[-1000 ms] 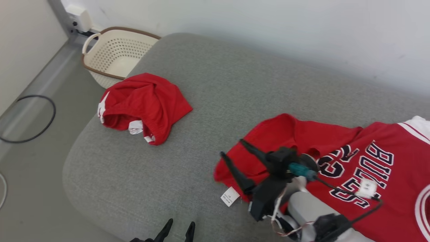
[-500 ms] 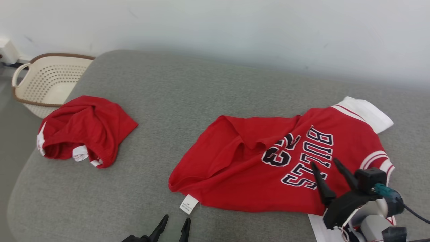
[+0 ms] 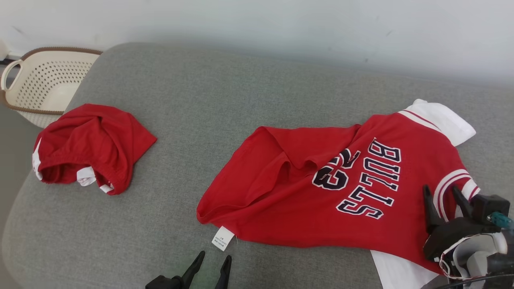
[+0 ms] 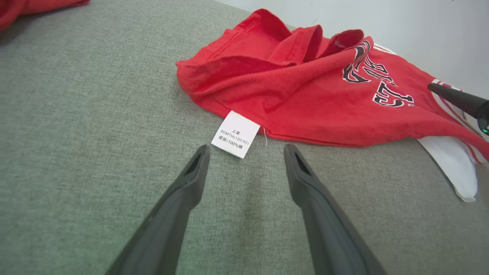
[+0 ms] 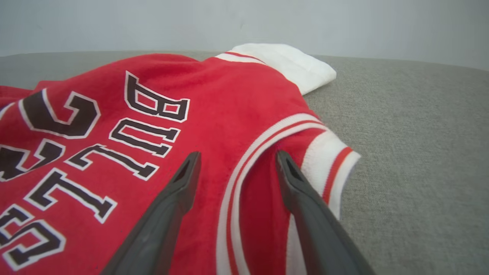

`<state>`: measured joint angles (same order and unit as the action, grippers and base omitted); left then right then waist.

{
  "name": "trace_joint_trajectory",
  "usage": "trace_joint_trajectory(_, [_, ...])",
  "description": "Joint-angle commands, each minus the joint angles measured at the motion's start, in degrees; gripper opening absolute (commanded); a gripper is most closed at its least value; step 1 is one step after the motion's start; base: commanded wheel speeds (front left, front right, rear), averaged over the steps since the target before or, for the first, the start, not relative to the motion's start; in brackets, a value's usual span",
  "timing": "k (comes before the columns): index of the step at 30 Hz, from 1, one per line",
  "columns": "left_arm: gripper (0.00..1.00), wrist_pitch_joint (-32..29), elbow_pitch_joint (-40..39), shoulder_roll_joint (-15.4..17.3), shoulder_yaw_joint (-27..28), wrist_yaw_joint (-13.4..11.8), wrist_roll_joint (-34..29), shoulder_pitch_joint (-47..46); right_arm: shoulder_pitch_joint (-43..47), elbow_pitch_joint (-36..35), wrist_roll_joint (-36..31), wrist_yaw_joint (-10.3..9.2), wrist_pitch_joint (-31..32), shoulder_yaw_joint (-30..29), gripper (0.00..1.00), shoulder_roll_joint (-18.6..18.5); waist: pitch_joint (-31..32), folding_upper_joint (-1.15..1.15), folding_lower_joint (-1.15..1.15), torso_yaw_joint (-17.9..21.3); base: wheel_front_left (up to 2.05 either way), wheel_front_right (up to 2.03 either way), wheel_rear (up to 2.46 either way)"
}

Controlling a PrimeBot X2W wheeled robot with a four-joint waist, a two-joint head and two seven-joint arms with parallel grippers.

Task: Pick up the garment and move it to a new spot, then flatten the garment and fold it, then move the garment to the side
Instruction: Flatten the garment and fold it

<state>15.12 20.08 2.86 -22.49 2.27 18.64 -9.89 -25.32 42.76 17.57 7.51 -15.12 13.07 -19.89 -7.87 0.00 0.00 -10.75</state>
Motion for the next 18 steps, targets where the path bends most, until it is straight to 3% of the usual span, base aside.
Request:
trace_joint_trajectory(1, [1.0,0.07,0.11,0.08,0.14,0.02,-0.39,-0.23,0.01,0.93,-1.34,-0.04,-0.01,-1.32,1.0,1.1,-0.57,0.0,0.0,-0.8,0.0,0.0,0.0])
trace_joint_trajectory(3, [1.0,0.07,0.04,0.08,0.17,0.07,-0.47,-0.2,0.05,1.13,-1.74,-0.04,-0.01,-1.67,1.0,1.48,-0.66,0.0,0.0,-0.97,0.0,0.0,0.0])
trace_joint_trajectory(4, [1.0,0.07,-0.05,0.08,0.18,0.02,-0.52,-0.19,0.09,1.4,-2.22,-0.04,0.0,-2.09,0.94,1.64,-0.76,0.0,0.0,-1.11,0.0,0.0,0.0])
trace_joint_trajectory(5, [1.0,0.07,-0.15,0.08,0.23,0.03,-0.53,-0.19,0.01,1.62,-2.49,-0.04,0.0,-2.6,0.28,1.73,-0.89,0.0,0.0,-1.23,0.0,0.0,0.0])
trace_joint_trajectory(6, [1.0,0.07,-0.25,0.08,0.26,0.04,-0.56,-0.26,-0.23,1.75,-2.7,-0.04,-0.01,-3.08,0.0,1.89,-1.07,0.0,0.0,-1.34,0.0,0.0,0.0])
trace_joint_trajectory(12, [1.0,0.07,-1.07,0.07,-0.06,0.32,-0.71,-1.12,-3.7,1.2,-5.04,-0.04,-0.01,-5.11,0.0,0.14,-2.96,0.0,0.0,-2.19,0.0,0.0,0.0])
trace_joint_trajectory(18, [1.0,0.07,-1.23,0.07,-1.2,0.19,-0.23,-2.56,-11.36,4.77,-8.75,-0.04,0.0,-6.88,0.0,-4.32,-5.57,0.0,0.0,-4.66,0.0,0.0,0.0])
